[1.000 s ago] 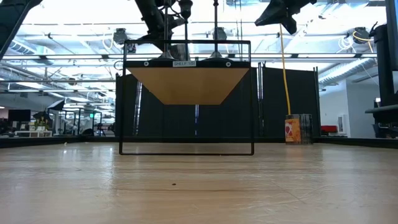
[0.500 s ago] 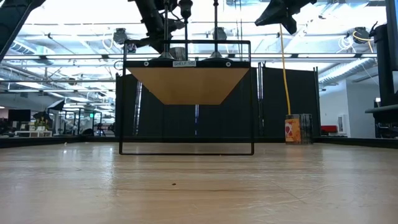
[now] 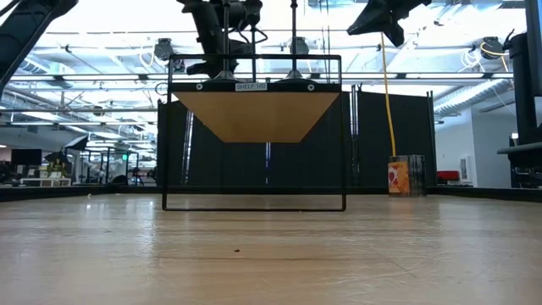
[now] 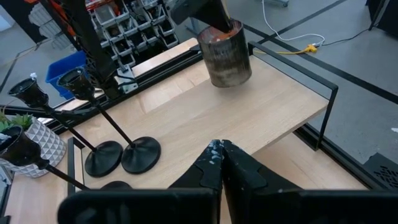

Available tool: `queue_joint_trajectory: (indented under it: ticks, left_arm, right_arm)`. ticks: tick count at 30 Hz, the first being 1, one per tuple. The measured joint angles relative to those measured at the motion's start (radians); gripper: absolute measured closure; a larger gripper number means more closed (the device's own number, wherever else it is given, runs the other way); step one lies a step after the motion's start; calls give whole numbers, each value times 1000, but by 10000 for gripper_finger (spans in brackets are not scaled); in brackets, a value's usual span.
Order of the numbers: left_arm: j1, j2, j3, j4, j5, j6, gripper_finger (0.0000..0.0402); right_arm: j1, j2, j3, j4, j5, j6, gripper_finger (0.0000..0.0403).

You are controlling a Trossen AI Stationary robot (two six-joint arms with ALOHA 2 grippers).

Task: Pick & Place candle stick holders
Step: Put the left orange scented candle on the shelf

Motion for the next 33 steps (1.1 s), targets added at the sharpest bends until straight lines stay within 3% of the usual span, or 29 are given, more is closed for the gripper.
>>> queue_joint_trajectory:
  ticks: [33]
  left_arm:
    - [-15, 44, 0, 39, -28, 8, 389]
  right_arm:
    - [2, 0, 0, 0, -1, -2, 403]
